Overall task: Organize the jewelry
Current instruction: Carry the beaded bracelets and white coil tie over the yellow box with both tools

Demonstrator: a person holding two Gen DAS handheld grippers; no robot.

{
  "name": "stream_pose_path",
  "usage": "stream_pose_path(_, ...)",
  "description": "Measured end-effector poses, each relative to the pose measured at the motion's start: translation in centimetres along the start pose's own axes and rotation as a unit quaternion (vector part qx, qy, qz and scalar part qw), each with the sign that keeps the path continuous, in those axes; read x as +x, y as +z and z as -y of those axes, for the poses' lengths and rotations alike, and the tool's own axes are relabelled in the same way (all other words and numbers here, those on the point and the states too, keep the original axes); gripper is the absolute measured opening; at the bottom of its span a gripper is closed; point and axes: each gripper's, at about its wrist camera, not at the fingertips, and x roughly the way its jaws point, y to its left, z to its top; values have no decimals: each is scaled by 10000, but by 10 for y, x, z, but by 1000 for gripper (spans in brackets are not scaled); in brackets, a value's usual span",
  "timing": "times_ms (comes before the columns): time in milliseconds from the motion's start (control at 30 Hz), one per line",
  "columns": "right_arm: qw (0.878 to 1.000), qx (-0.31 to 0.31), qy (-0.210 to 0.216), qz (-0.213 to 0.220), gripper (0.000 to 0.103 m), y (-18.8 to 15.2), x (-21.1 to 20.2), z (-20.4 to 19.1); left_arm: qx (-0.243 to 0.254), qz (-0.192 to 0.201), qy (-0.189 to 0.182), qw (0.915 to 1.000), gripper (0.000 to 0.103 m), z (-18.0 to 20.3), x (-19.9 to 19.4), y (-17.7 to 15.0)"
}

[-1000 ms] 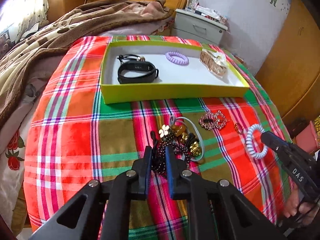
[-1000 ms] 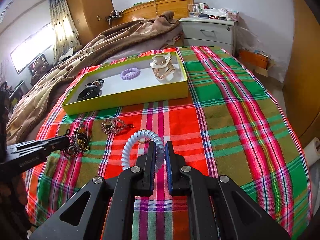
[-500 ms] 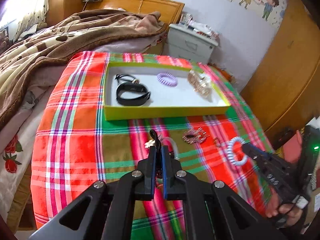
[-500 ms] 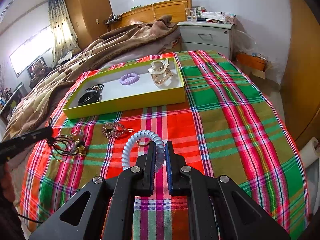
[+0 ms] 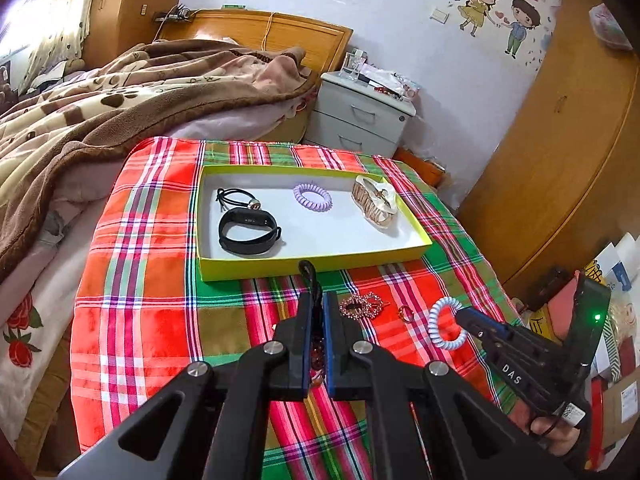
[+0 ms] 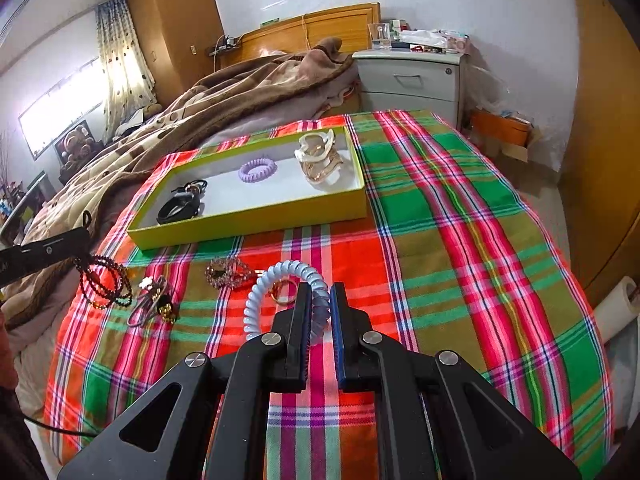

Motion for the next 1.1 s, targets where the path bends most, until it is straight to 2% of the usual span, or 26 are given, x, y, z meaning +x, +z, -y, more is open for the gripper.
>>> stream_pose_path(300, 9997, -132, 69, 206, 10, 31, 0, -12, -12, 60, 18, 10000, 6, -8, 4, 22)
stream_pose_path(533, 9991, -262, 185, 263, 10, 63, 15, -27, 18, 30, -5, 10000, 6, -17, 15, 47)
stream_pose_path(800, 9992, -345, 222, 44, 10, 90, 52, -35, 15, 5, -62, 10000, 6, -24, 39, 78)
stream_pose_path(1100, 9986, -329, 176, -381, 10, 94, 99, -37, -33, -84, -112, 9999, 6, -28, 79, 105)
